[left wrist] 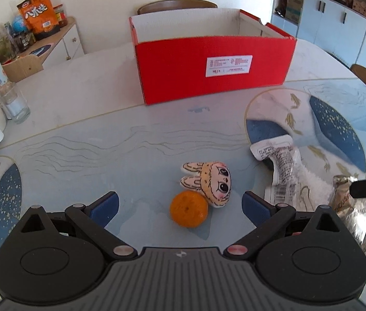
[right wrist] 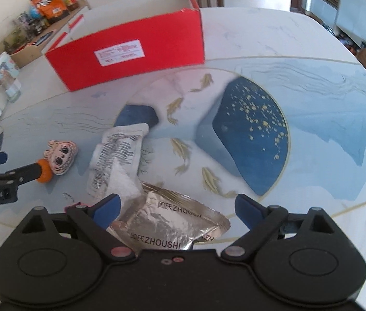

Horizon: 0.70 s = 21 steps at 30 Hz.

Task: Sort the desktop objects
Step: 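Move left gripper to the orange while right gripper approaches the silver foil bag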

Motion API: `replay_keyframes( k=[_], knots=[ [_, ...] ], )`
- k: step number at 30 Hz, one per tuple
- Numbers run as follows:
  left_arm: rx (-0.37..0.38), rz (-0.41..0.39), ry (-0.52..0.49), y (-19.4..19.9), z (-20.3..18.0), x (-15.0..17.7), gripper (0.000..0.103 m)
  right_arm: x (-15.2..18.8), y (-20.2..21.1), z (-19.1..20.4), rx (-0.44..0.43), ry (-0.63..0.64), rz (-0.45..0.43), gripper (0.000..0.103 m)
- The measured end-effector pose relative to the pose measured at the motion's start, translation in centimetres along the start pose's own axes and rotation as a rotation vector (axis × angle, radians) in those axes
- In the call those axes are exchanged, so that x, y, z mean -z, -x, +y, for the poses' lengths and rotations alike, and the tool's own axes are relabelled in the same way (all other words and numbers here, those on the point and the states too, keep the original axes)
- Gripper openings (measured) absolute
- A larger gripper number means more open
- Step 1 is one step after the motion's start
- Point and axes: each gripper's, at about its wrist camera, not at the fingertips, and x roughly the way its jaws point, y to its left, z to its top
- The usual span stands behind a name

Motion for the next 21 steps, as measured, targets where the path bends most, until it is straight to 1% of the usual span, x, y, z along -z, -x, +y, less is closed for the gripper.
replay_keyframes(
  k=[8, 11, 15, 19, 21],
  knots=[
    [0.016, 0.016, -0.016, -0.9, 0.3, 0.6, 0.102, 0.6, -1.3, 0.0, 0.026, -0.081, 0.030, 0.092],
    [0.008, 0.018, -0.016, -1.1, 0.3, 0.8, 0.102, 0.8, -1.5, 0.2, 0.047, -0.093, 0.031, 0.092],
    [0.017, 0.020, -0.021, -1.4, 0.4, 0.9, 0.102, 0.9, -1.7, 0.1, 0.076, -0.131, 0.037, 0.091],
    [0.027, 0.015, -0.027, -1.6, 0.5, 0.9, 0.102, 0.6, -1.2, 0.0, 0.073, -0.157, 0.024, 0.092],
    [0.031, 0.015, -0.030, -1.6, 0.5, 0.9, 0.102, 0.6, -1.1, -0.1, 0.071, -0.170, 0.033, 0.092]
  ],
)
